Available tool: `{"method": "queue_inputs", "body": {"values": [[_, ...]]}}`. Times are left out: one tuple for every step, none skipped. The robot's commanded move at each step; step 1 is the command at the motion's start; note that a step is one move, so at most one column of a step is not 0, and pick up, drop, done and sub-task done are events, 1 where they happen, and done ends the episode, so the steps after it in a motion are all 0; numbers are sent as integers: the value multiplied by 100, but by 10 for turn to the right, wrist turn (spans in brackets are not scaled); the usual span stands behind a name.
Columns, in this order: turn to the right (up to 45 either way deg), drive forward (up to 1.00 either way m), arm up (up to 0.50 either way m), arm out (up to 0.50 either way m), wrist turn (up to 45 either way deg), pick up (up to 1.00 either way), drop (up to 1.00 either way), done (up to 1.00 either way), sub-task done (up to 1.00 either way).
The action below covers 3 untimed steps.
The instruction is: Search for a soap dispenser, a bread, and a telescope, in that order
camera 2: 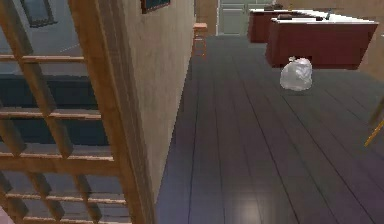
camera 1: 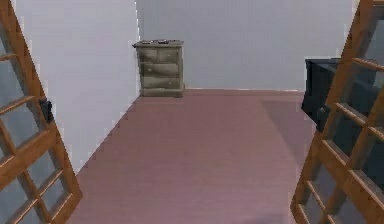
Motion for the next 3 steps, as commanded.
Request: {"method": "queue_inputs", "body": {"values": [[0, 100, 0, 0, 0, 0, 0, 0, 0], [60, 0, 0, 0, 0, 0, 0, 0, 0], [0, 50, 0, 0, 0, 0, 0, 0, 0]]}}
